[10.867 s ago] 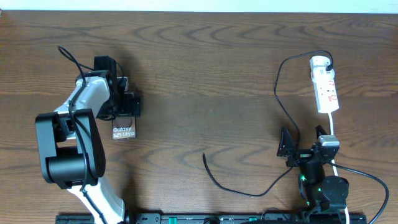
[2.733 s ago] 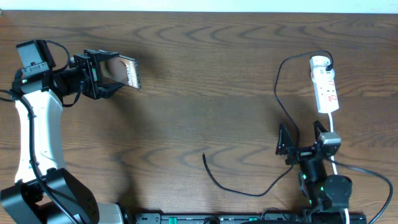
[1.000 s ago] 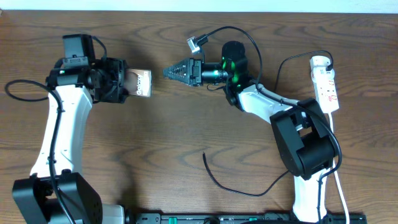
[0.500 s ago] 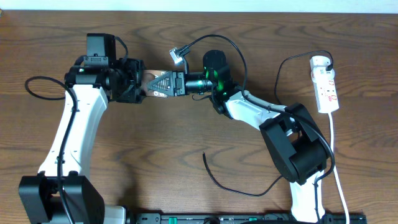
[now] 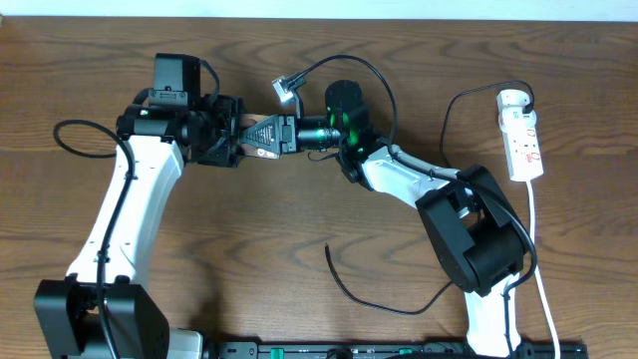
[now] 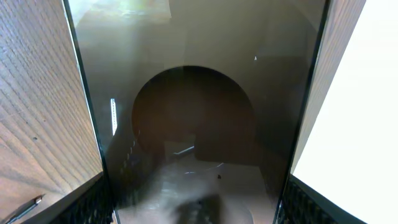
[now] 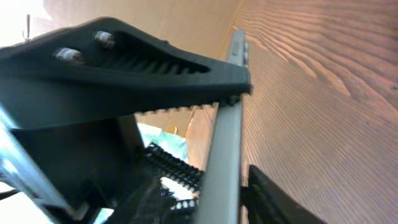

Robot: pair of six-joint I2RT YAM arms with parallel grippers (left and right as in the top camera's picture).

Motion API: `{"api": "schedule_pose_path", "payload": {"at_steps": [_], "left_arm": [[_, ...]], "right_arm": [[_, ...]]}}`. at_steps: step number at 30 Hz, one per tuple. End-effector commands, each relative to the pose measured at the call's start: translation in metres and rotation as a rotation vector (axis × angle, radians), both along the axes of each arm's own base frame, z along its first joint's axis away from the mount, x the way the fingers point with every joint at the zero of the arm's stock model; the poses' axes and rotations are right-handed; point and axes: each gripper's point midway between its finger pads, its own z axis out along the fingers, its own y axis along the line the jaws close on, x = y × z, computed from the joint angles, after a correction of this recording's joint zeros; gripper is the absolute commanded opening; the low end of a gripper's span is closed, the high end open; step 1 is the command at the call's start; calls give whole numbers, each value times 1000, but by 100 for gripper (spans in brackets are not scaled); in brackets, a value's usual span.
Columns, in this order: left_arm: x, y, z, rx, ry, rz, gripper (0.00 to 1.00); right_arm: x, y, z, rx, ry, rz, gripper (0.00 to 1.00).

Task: Plug charger to phone and switch on socket

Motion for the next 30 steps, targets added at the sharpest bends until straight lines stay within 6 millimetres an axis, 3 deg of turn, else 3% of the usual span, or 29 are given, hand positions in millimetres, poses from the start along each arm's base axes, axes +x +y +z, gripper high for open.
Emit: {"api": "schedule_pose_path", "payload": {"at_steps": [1,5,9,13,14,15,18,20,26,30], "left_arm": [[5,-2,17,0,-48,-1,7],[5,-2,17,1,-50,-4,7],[5,-2,17,5,-51,-9,7],[5,-2,17,7,-53,-12,8],[5,-2,17,8,-53,-14,17],[5,-1,16,14,-56,-18,34],[5,1,16,38,-64,-33,73],[3,1,15,46,-61,-50,86],[2,-6,19,16,-85,-119,90],[11,-11,32,-21,-193,-240,90]], "right_arm": [[4,1,-2,-15,-7,-13,27],[4,1,-5,-24,6,-17,9],[6,0,-5,-26,5,-27,1],[7,0,-5,-26,3,-34,1],[7,0,-5,-26,3,-35,1],[8,0,-5,-26,2,-38,1],[12,-3,-3,-20,-6,-46,1],[18,-9,-3,-20,-5,-60,1],[45,-34,-2,-18,-12,-135,1],[70,-58,-3,-23,-14,-214,1]]}}
